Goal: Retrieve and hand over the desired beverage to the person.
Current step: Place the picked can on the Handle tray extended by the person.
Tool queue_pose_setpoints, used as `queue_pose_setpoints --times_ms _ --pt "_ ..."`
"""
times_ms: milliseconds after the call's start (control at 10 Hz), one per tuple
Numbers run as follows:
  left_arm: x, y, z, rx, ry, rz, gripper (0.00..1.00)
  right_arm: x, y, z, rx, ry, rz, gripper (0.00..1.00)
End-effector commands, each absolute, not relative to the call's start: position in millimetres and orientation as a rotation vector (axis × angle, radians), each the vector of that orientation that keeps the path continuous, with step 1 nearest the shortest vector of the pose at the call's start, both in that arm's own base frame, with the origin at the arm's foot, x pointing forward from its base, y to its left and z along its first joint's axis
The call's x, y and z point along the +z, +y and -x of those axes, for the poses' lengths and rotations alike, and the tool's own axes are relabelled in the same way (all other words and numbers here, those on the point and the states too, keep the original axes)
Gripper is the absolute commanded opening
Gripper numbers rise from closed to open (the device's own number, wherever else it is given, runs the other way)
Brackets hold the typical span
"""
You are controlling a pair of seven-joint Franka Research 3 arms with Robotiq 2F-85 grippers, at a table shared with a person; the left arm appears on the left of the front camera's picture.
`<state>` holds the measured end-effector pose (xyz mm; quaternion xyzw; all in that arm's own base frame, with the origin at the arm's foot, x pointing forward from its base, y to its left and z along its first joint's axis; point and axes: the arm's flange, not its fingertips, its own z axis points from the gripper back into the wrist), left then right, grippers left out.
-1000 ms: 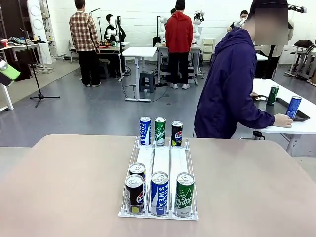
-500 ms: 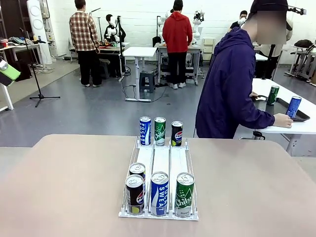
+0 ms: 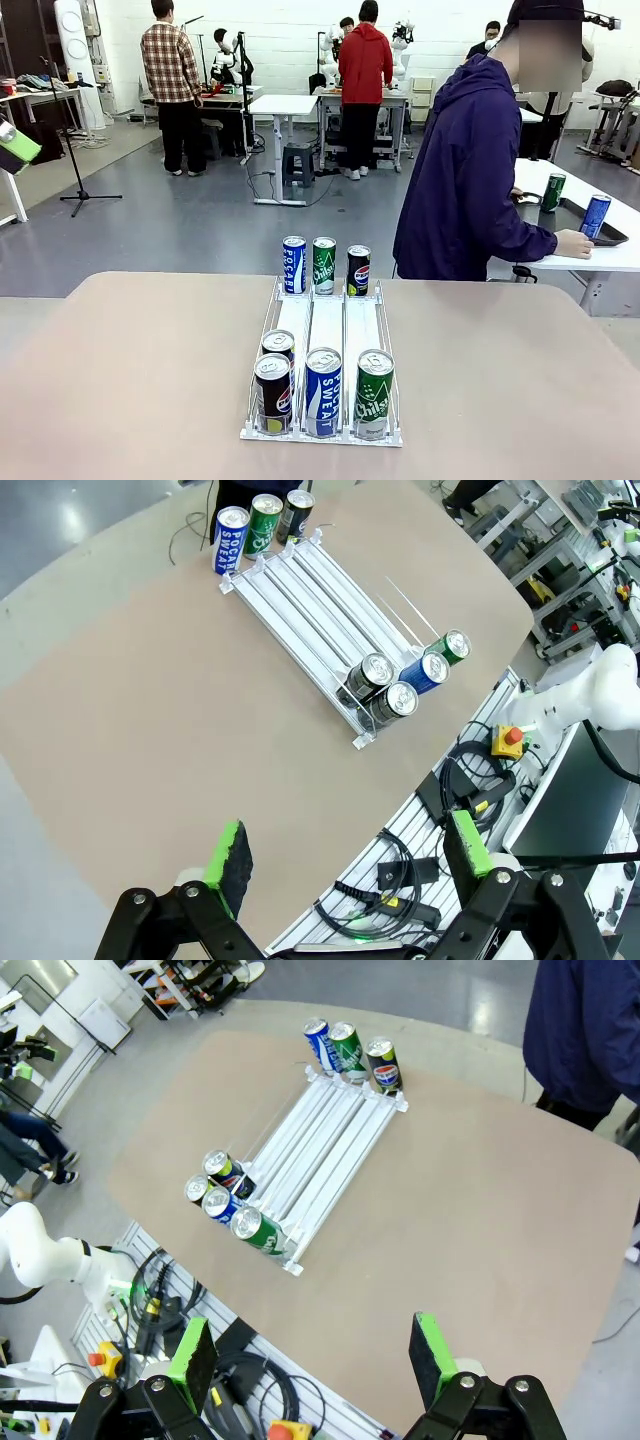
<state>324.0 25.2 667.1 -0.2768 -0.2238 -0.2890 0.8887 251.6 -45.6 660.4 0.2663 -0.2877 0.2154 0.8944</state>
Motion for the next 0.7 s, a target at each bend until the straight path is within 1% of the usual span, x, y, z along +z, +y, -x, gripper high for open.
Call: queue_pose_setpoints --times_ms 0,600 --pt "667.8 26.5 -322.4 -0.615 -0.472 0.571 1.0 659.2 -46.1 -253.4 0.46 -0.591 -0.55 1.0" --pt "667.8 26.5 -322.4 -0.615 -0.472 0.571 1.0 659.2 -46.1 -253.4 0.46 -0.591 -0.55 1.0"
